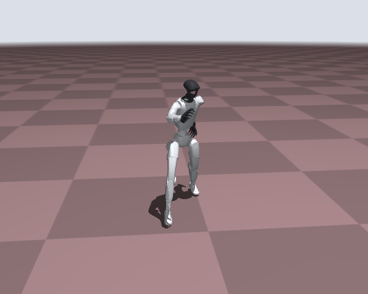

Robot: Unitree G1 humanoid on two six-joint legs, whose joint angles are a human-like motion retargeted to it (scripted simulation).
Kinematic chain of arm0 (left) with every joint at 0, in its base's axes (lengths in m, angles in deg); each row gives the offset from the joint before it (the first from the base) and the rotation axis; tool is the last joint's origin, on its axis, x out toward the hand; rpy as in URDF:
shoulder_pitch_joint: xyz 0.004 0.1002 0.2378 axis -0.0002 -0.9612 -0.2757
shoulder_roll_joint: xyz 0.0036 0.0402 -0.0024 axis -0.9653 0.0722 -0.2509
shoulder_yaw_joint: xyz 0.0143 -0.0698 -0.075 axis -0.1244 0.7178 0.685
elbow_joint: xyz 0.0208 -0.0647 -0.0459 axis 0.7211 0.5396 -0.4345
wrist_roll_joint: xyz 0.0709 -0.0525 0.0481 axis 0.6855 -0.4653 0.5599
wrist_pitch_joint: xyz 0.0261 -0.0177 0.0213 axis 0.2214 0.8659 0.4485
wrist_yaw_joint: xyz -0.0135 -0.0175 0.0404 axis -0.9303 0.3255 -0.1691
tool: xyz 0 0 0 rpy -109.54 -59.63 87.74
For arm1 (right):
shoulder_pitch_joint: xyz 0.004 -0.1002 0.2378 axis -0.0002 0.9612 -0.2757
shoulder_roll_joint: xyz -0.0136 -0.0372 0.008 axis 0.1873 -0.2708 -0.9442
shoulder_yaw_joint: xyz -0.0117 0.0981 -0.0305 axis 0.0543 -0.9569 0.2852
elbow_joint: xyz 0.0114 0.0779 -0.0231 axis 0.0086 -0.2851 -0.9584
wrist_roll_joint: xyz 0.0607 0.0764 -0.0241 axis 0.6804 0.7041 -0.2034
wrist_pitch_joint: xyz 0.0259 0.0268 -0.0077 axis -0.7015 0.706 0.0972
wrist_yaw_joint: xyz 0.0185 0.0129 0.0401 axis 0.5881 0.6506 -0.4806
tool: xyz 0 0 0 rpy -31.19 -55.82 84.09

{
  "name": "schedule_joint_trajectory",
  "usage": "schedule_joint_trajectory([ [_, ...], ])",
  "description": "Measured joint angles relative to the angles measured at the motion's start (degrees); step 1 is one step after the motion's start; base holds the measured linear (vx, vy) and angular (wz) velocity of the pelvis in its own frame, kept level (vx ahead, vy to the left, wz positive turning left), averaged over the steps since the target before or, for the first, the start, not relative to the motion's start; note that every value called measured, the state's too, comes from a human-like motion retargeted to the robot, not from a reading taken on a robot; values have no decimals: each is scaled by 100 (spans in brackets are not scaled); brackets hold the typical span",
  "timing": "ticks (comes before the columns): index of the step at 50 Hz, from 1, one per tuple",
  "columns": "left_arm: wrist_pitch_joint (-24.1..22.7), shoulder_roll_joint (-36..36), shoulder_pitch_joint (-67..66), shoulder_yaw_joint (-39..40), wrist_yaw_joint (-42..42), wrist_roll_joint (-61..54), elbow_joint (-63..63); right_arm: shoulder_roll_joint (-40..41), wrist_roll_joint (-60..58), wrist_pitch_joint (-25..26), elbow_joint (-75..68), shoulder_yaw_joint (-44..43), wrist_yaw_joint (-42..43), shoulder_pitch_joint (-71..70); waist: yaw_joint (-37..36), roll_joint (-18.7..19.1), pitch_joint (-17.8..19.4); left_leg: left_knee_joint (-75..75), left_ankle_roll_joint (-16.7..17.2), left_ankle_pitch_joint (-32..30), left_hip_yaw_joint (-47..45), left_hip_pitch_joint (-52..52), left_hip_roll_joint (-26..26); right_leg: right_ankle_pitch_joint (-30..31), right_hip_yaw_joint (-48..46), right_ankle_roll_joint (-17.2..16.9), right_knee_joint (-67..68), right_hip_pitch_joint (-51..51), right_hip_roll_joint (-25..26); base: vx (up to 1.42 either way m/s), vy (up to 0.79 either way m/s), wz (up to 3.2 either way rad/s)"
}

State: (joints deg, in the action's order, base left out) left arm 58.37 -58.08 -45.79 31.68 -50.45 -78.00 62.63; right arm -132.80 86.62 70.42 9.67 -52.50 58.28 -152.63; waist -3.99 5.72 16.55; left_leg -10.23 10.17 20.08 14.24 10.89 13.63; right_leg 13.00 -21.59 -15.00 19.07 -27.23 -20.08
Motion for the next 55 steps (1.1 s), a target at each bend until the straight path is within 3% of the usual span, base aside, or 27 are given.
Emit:
schedule_joint_trajectory([
  [7, -71, -5, -259, -112, -276, 120, -34, -552, 323, -196, -420, 402, -97, -486, -191, 228, -66, -34, -9, 191, 36, -139, -4, 218, -159, 0, -426, 153, 0, -5, 6, 14],
  [10, -108, -38, -267, -174, -290, 241, -98, -967, -968, 218, -601, 814, 414, -733, -150, 369, -121, 145, 0, 165, 123, -211, 50, 307, -309, 0, -743, 246, 31, -6, 5, 33],
  [12, -83, 9, -282, -351, -422, 76, -141, -918, 374, -328, -161, 640, 3, -405, 8, 569, -264, 185, 28, 173, 248, -380, 114, 198, -483, 0, -922, 286, 53, -3, 6, 50],
  [14, -128, 6, -332, -462, -484, 173, -210, -1093, -190, -277, 56, 537, 56, -158, 140, 739, -446, 192, -3, 173, 341, -565, 143, 3, -638, 0, -963, 264, 19, 0, 9, 52],
  [15, -99, 24, -369, -528, -614, 211, -266, -1127, -85, -327, 258, 419, -303, 42, 228, 837, -550, 145, -48, 208, 378, -686, 141, -97, -709, 0, -919, 218, -28, 2, 7, 34],
  [18, -55, 29, -220, -812, -610, 108, -440, -1086, 142, -508, 748, 81, -67, 473, 341, 1080, -541, 332, 103, 178, 358, -633, 286, -253, -588, 0, -480, -44, 32, 2, -1, -18],
  [21, 46, -19, 151, -1276, -628, 244, -509, -991, 0, -429, 1111, -153, -375, 886, 471, 1228, -312, -217, 45, 600, 287, -623, 321, -497, 150, 0, 446, -445, 199, 9, -5, -38],
  [23, 118, -61, 556, -1735, -467, 500, -504, -944, -774, -132, 1258, -344, 111, 1182, 692, 1193, -20, -1177, -128, 1025, 367, -733, 50, -857, 674, 0, 1290, -623, 36, 15, 0, 9],
  [25, 213, -80, 1053, -2235, -316, 738, -521, -708, -816, -63, 1525, -538, 186, 1558, 966, 1135, 305, -2492, -276, 1415, 333, -994, -196, -1308, 992, 171, 2222, -808, -192, 13, -5, 12],
  [27, 336, -37, 1703, -2535, 134, 922, -465, -339, -467, -161, 1871, -738, 236, 1946, 1123, 1098, 605, -3863, -415, 1687, 12, -1349, -124, -1749, 1225, 400, 3184, -1147, -203, 8, -16, -42],
  [29, 469, 142, 2505, -2545, 897, 927, -190, 156, 153, -393, 2263, -835, 475, 2293, 1235, 1017, 884, -4736, -494, 1966, -483, -1411, 126, -2114, 1475, 504, 4042, -1506, -103, 11, -16, -99],
  [33, 668, 532, 4329, -1862, 2048, 533, 558, 791, -1077, -8, 2723, -733, 130, 3134, 1672, 800, 1041, -4592, -559, 2463, -1278, -705, 533, -2409, 1768, 408, 4900, -1943, 250, 21, -9, -114],
  [35, 522, 484, 5283, -1640, 2248, -76, 620, 1154, -1294, -97, 3125, -882, -44, 4134, 2099, 715, 870, -4004, -449, 2162, -1414, -441, 572, -2271, 1650, 302, 4616, -1791, 335, 26, -7, -39],
  [37, 349, 275, 6124, -1686, 2119, -662, 331, 1479, -1273, -119, 3427, -1298, -342, 5649, 2429, 594, 561, -3031, -354, 1128, -1398, -164, 392, -1803, 1457, 226, 3641, -1252, 367, 28, -10, -6],
  [39, 171, 64, 6830, -1789, 2044, -1123, -165, 1859, -1204, -137, 3476, -1758, -440, 7278, 2594, 486, 133, -1919, -238, -573, -1270, 37, 86, -874, 1312, 142, 2016, -481, 464, 26, -11, -17],
  [41, -60, -155, 7438, -1880, 2012, -1496, -793, 2230, -1297, -115, 3158, -2099, -470, 8679, 2558, 441, -318, -1070, 154, -2433, -1275, 34, -100, 474, 1081, 26, -15, 411, 749, 19, -26, -79],
  [43, -346, -362, 8068, -1980, 1950, -1809, -1479, 2514, -1438, -14, 2494, -2373, -666, 9727, 2207, 398, -777, -507, 450, -3438, -1458, -150, -275, 1333, 732, 0, -1232, 887, 1124, 3, -41, -167],
  [45, -547, -567, 8900, -2211, 1813, -1954, -2050, 2834, -1373, 68, 1633, -2617, -1090, 10543, 1700, 295, -1237, -169, 481, -3304, -1470, -557, -578, 1211, 602, 0, -1411, 1130, 1322, -5, -24, -167],
  [47, -506, -969, 9998, -2473, 1704, -1816, -2308, 3035, -1125, 309, 841, -2425, -1680, 11044, 1303, 233, -1525, -65, 402, -2734, -1402, -1123, -699, 725, 830, 0, -1033, 1481, 1479, 0, -1, -137],
  [51, -491, -1810, 12576, -2933, 1542, -1720, -2110, 3586, -761, 632, -1572, -1488, -2911, 10689, 706, 71, -1334, 1, -104, -1587, -1916, -2264, -812, 177, 1385, 0, -7, 2263, 1525, -3, 18, -146],
  [53, -529, -2065, 13801, -3166, 1572, -2084, -1827, 3628, -1428, 841, -2716, -561, -3675, 10085, 357, -82, -1134, 554, -195, -1419, -2131, -2687, -835, 22, 1620, 0, 388, 2500, 1465, -10, -8, -182],
  [55, -641, -2384, 14560, -3351, 1613, -2607, -1480, 3569, -2946, 836, -3380, 428, -4227, 9794, 115, -204, -1234, 891, -51, -1151, -2311, -3198, -750, 46, 1801, 0, 335, 2796, 1414, -10, -18, -202],
])
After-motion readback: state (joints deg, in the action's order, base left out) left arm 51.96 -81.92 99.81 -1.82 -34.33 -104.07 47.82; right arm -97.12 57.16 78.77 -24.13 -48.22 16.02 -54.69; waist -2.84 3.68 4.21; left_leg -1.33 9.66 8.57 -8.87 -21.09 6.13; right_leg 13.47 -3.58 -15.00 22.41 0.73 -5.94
